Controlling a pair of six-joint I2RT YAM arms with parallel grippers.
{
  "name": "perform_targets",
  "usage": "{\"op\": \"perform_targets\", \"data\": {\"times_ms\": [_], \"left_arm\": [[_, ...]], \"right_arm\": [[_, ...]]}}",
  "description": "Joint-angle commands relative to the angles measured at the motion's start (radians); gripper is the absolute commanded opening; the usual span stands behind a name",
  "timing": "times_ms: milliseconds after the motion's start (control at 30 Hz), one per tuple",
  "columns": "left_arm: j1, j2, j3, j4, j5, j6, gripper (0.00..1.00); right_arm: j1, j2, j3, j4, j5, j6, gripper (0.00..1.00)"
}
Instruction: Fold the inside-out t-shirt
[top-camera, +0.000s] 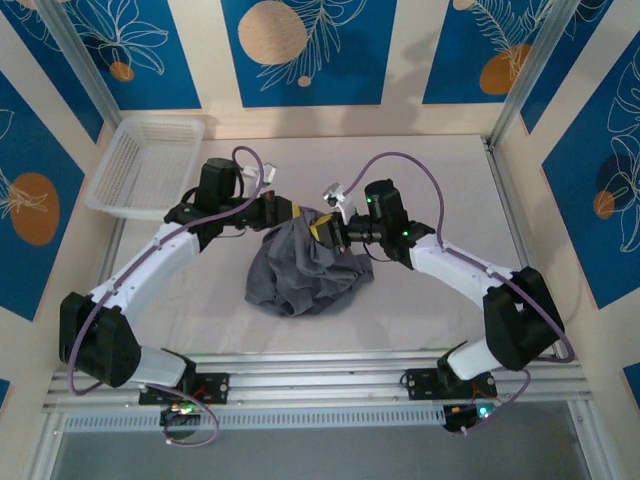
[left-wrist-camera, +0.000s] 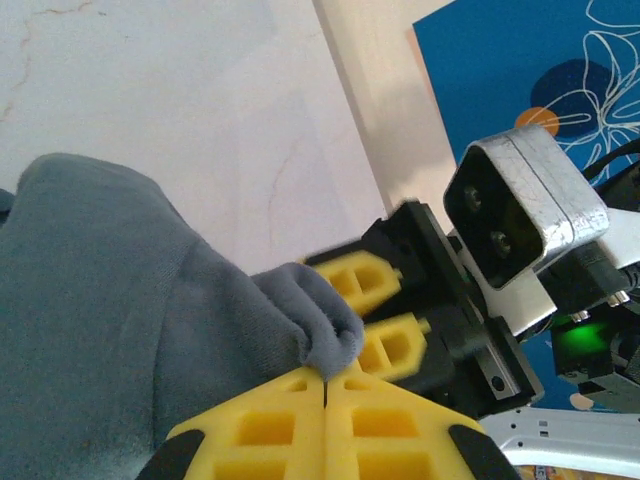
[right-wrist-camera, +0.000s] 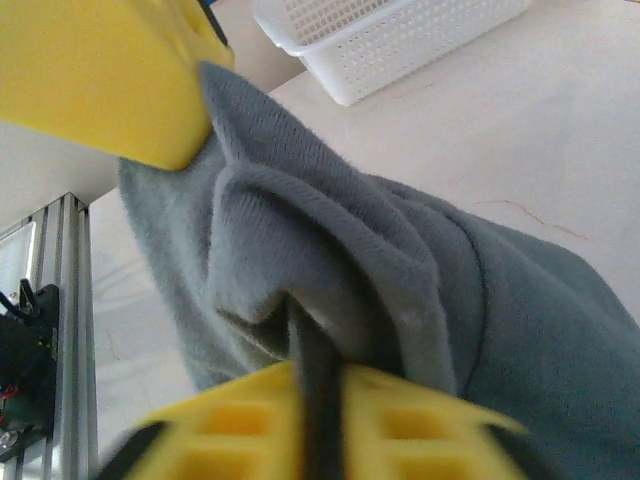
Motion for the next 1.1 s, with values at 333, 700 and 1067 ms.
{"op": "perform_targets", "data": {"times_ms": [333, 700, 1067], "left_arm": [[0.137, 0.123, 0.008, 0.008, -0.056, 0.126, 0.05], [0.002, -0.196, -0.051, -0.090, -0.239, 0.151, 0.47], [-0.234, -0.037, -0.081, 0.186, -0.246, 0.053, 0.68]], "right_arm": [[-0.123, -0.187, -0.014, 0.152, -0.441, 0.451, 0.00], [-0.116, -0.169, -0.003, 0.045, -0.304, 0.398, 0.00], [-0.093, -0.137, 0.035, 0.037, -0.310, 0.393, 0.00]]}}
